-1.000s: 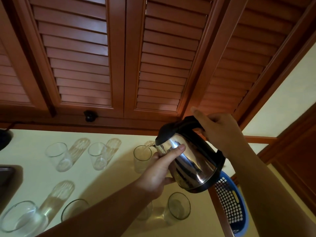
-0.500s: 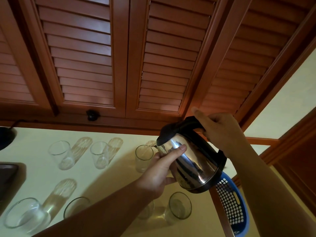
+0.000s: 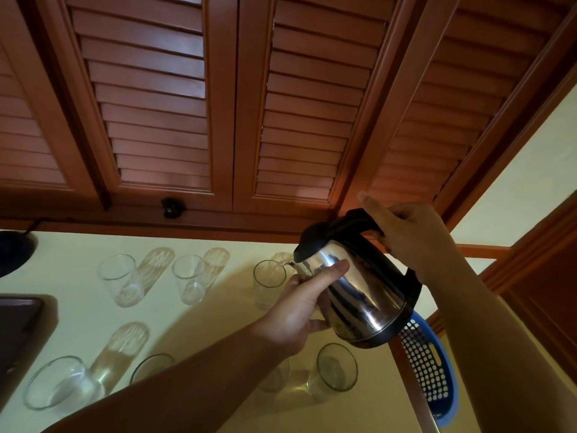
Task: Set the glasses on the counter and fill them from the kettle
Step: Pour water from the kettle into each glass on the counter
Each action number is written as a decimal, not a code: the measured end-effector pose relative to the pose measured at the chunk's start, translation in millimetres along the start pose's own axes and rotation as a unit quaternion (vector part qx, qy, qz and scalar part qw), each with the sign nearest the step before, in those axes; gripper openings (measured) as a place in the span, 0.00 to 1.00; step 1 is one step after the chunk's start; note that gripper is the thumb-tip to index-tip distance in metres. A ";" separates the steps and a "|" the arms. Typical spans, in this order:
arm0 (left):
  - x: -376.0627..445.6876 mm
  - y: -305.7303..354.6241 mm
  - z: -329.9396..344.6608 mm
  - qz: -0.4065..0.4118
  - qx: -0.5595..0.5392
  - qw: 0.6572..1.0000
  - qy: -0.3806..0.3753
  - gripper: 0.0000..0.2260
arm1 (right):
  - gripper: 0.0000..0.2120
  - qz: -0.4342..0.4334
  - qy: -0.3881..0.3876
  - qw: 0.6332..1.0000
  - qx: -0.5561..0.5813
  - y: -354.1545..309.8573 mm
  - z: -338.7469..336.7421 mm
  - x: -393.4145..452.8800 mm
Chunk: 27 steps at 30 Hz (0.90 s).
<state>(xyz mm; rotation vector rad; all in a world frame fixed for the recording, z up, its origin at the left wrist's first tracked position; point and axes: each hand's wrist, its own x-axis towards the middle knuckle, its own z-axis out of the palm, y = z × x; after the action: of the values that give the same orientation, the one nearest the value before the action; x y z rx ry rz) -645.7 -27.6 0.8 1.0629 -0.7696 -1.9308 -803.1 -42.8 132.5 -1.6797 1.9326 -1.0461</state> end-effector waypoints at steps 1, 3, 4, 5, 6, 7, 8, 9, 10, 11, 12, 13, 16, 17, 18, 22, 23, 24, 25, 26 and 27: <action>-0.9 0.8 0.1 -0.002 0.001 1.000 -0.003 0.50 | 0.41 0.001 0.003 1.000 0.000 -0.3 0.4 -1.4; -3.1 1.9 -0.3 -0.005 0.001 1.000 -0.007 0.47 | 0.41 0.005 0.008 1.000 0.000 -1.3 2.3 -4.0; -4.1 2.3 -1.1 -0.006 0.004 1.000 -0.006 0.47 | 0.40 0.008 0.012 1.000 -0.002 -2.5 3.7 -5.9; -4.9 2.9 -1.1 -0.007 0.007 1.000 -0.007 0.48 | 0.39 0.011 0.017 1.000 -0.005 -2.9 4.3 -7.2; -5.1 3.3 -2.0 -0.008 0.014 1.000 -0.008 0.50 | 0.37 0.015 0.021 1.000 -0.004 -3.2 4.6 -9.0; -5.8 4.5 -2.9 -0.009 0.023 1.000 -0.009 0.52 | 0.37 0.022 0.022 0.999 0.006 -2.8 4.6 -10.7; -5.9 5.6 -4.5 -0.008 0.034 0.999 -0.012 0.51 | 0.37 0.032 0.022 0.999 0.023 -1.8 4.3 -12.6; -5.9 6.6 -6.8 -0.006 0.049 0.999 -0.015 0.48 | 0.36 0.044 0.021 0.998 0.042 -0.7 3.7 -14.7; -6.3 8.0 -9.6 -0.005 0.062 0.998 -0.019 0.45 | 0.35 0.056 0.021 0.996 0.060 0.6 3.0 -17.1; -8.0 10.0 -12.3 -0.006 0.073 0.997 -0.023 0.43 | 0.32 0.070 0.024 0.994 0.077 1.6 2.2 -19.8; -9.9 12.1 -15.3 -0.005 0.082 0.996 -0.026 0.42 | 0.30 0.085 0.028 0.991 0.096 2.3 1.2 -22.9; -12.0 13.8 -17.8 -0.003 0.090 0.995 -0.031 0.41 | 0.28 0.099 0.035 0.988 0.116 2.5 0.4 -26.1; -18.0 17.3 -24.5 0.017 0.096 0.994 -0.051 0.32 | 0.23 0.131 0.061 0.974 0.176 -0.1 -1.5 -37.7; -20.2 18.4 -25.9 0.025 0.096 0.993 -0.060 0.28 | 0.23 0.137 0.071 0.968 0.195 -1.3 -1.4 -41.5; -21.8 19.4 -27.6 0.034 0.095 0.993 -0.068 0.23 | 0.22 0.140 0.083 0.963 0.213 -2.3 -0.8 -44.9; -28.7 27.8 -37.0 0.090 0.116 0.987 -0.066 0.22 | 0.22 0.140 0.114 0.946 0.268 -10.0 4.9 -56.4; -30.9 29.7 -40.7 0.105 0.126 0.985 -0.059 0.24 | 0.22 0.136 0.115 0.944 0.279 -12.9 7.6 -59.2; -32.7 31.0 -44.8 0.119 0.136 0.982 -0.051 0.26 | 0.22 0.132 0.115 0.941 0.289 -16.3 10.1 -62.0; -35.6 32.3 -49.2 0.130 0.146 0.980 -0.044 0.27 | 0.22 0.128 0.112 0.940 0.297 -19.8 13.4 -64.4; -39.5 33.3 -55.3 0.138 0.155 0.978 -0.036 0.29 | 0.22 0.123 0.106 0.940 0.301 -22.8 17.9 -66.5; -42.7 34.1 -58.7 0.145 0.159 0.976 -0.032 0.32 | 0.22 0.114 0.101 0.943 0.297 -25.5 20.0 -67.7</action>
<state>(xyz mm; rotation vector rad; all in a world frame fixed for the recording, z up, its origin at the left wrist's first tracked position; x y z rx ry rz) -568.1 -16.4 17.4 1.0112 -1.2308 -1.6334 -757.0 16.0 125.4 -1.0248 1.6348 -1.5523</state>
